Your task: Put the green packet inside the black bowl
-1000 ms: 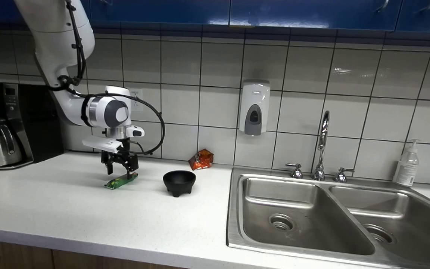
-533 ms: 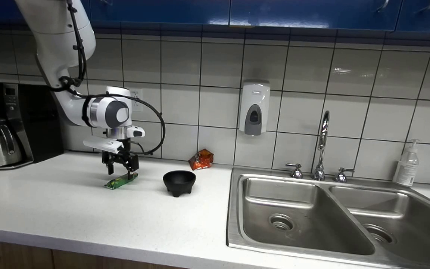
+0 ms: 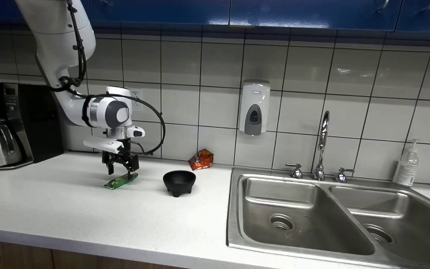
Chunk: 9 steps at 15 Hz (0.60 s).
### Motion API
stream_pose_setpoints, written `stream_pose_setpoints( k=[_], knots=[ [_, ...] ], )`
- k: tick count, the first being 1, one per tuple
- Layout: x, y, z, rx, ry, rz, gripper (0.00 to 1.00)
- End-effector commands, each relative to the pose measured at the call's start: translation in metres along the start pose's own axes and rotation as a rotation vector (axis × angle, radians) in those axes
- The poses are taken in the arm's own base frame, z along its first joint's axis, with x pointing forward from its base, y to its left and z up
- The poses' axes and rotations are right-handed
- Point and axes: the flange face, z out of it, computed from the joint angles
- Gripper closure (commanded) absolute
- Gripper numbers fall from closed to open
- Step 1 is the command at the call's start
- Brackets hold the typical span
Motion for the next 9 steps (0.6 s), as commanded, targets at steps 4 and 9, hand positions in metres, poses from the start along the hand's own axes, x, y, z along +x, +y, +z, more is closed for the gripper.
stream_pose_setpoints(
  k=[4, 9],
  knots=[
    [0.0012, -0.0002, -0.0004, 0.001, 0.002, 0.000, 0.00],
    [0.0022, -0.0010, 0.0007, 0.001, 0.011, 0.002, 0.00]
  ],
)
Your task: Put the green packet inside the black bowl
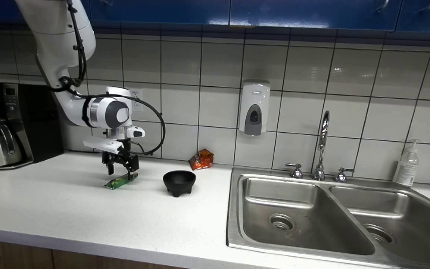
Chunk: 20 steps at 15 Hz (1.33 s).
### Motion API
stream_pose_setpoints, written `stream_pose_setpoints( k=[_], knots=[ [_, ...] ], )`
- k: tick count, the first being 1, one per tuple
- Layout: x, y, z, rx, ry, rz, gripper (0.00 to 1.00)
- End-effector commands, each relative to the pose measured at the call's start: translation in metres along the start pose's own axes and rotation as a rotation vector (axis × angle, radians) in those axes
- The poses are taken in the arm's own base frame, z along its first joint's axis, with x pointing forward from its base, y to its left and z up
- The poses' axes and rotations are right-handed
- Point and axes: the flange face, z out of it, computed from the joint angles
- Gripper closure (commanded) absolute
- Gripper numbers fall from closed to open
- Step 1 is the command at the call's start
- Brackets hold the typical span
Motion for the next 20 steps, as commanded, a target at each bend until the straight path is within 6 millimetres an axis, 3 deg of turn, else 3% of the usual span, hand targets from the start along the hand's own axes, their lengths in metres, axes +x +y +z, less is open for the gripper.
stream_pose_setpoints(
  k=[1, 12, 14, 20],
  knots=[
    [0.002, -0.001, 0.002, 0.000, 0.010, 0.000, 0.00],
    [0.007, -0.001, 0.017, 0.003, 0.013, 0.003, 0.00],
    [0.009, -0.002, 0.016, 0.008, 0.020, 0.004, 0.26],
    [0.011, -0.004, 0.016, 0.006, 0.024, 0.002, 0.73]
  ],
)
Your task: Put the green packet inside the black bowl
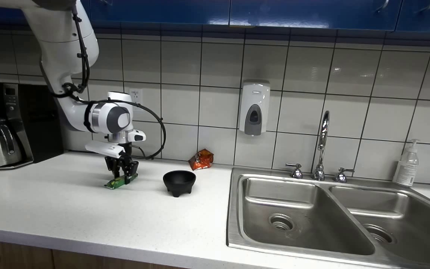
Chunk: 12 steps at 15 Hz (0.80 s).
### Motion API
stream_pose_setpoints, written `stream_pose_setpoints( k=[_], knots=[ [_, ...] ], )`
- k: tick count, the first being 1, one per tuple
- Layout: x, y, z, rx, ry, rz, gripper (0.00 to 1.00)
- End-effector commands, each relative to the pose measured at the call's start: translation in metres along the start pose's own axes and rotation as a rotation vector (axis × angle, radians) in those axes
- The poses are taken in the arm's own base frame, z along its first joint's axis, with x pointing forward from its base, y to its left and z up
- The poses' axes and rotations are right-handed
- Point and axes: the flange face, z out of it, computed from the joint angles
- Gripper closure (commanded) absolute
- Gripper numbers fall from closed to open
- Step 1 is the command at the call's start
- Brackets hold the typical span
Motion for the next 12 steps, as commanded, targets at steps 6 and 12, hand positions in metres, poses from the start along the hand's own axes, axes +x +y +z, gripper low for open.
stream_pose_setpoints(
  k=[6, 12],
  knots=[
    [0.004, -0.002, -0.013, -0.003, 0.024, -0.005, 0.84],
    [0.004, 0.004, -0.031, -0.004, 0.049, 0.002, 0.84]
  ],
)
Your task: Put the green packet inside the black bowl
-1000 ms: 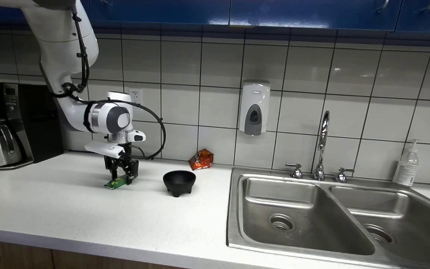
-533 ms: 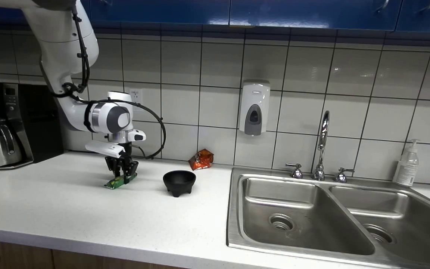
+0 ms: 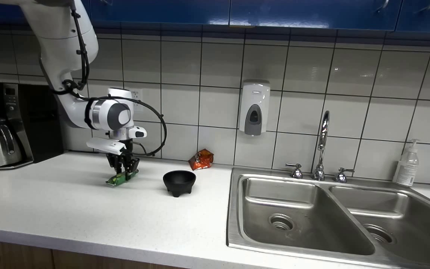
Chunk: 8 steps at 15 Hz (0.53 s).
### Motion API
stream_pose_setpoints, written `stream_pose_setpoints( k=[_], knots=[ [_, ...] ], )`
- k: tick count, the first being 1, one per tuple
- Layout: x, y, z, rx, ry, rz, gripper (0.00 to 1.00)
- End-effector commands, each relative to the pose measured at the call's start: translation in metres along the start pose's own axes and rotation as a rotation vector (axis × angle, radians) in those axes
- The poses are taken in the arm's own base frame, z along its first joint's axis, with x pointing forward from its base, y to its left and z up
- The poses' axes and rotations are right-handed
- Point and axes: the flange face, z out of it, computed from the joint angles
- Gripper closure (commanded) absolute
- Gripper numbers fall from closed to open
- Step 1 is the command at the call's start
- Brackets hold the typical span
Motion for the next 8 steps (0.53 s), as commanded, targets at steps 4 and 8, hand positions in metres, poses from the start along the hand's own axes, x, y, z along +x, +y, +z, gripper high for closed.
stream_pose_setpoints(
  k=[4, 8],
  knots=[
    [-0.001, 0.014, -0.031, -0.009, 0.041, 0.018, 0.84],
    [-0.005, 0.029, -0.041, -0.021, 0.050, 0.044, 0.84]
  ],
)
